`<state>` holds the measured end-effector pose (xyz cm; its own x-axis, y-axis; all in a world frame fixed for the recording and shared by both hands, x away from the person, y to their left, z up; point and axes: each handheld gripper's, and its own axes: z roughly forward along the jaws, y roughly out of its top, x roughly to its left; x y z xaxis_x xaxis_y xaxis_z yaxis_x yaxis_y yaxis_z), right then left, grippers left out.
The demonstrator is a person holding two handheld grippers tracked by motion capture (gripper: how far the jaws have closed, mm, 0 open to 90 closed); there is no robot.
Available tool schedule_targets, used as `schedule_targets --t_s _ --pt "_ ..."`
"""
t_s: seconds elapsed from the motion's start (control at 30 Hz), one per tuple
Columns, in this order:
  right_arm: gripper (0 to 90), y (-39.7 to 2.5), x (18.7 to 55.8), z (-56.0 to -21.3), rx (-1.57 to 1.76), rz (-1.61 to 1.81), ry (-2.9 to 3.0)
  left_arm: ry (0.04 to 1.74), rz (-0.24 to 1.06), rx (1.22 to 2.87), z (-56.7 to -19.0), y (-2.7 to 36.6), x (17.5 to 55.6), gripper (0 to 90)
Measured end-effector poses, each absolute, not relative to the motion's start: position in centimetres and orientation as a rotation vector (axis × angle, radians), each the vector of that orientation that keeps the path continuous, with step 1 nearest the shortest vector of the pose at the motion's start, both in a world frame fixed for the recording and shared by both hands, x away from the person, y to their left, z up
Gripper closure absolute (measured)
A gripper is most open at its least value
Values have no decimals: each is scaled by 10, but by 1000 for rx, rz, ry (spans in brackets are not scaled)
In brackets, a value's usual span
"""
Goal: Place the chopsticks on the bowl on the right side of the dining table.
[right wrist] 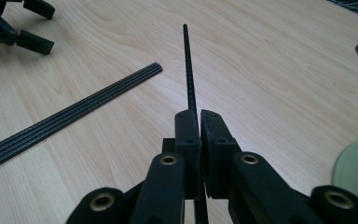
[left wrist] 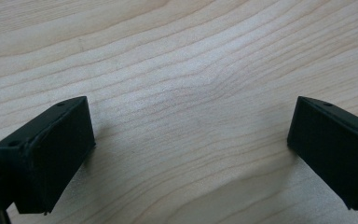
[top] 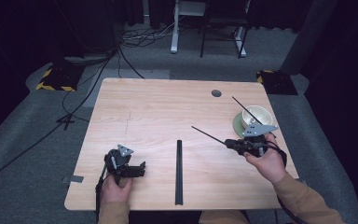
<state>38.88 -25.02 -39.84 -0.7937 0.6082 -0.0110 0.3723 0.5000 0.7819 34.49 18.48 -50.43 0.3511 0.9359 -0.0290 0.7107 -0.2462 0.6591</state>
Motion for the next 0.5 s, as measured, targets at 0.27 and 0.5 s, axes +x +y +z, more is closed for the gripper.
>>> schedule_targets --t_s 0.27,0.5 --pt "865 -264 403 -382 829 1212 2446 1430 509 2036 -504 185 345 7" --pt "865 -279 414 -366 834 1215 2408 1435 500 2035 -504 185 345 7"
